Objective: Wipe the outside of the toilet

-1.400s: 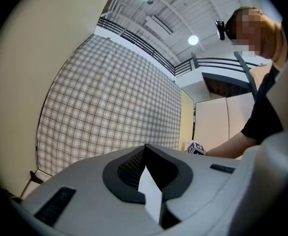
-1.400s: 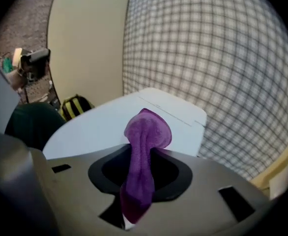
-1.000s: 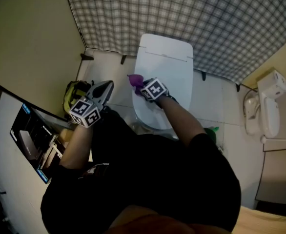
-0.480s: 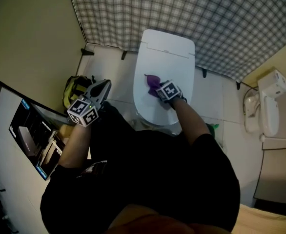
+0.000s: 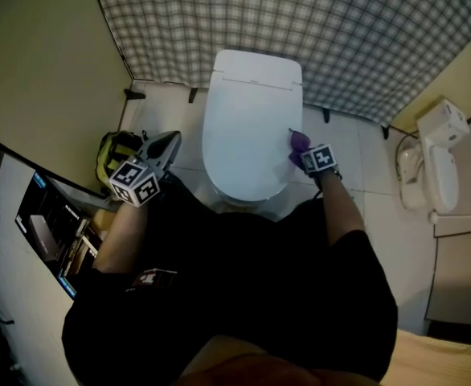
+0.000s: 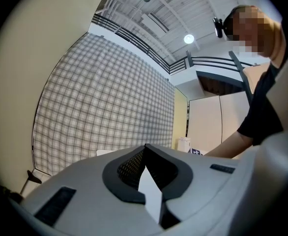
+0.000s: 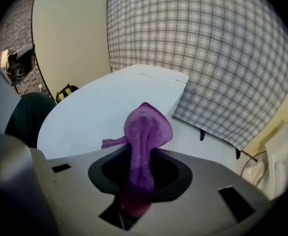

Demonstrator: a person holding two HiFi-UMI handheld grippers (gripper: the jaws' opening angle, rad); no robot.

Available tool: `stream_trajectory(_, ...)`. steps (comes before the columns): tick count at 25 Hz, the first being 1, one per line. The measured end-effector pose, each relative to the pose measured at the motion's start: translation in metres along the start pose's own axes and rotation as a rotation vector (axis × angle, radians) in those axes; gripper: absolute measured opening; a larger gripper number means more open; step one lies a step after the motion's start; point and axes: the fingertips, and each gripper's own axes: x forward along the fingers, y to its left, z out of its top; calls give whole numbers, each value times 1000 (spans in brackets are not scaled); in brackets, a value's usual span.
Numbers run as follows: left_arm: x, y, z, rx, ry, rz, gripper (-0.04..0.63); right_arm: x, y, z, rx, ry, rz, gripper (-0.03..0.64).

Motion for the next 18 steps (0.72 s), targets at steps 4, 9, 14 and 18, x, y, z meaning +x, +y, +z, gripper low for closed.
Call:
stream_trajectory(4,-2,-4,5,7,-12,-4,-8,-9,-14,-35,-55,110,-85,114)
stream_trajectory(9,-9,1,11,7,-34,-4,-8,-27,50,26,-87,-80,18,112)
stream_trajectory(14,-22,6,10,-2,-54,-6,-8,-25,187,98,-245,-188,229,114)
stream_trajectory(18,-41,10,9,1,-55,2,-8,-4,290,123,-328,-175,378,112)
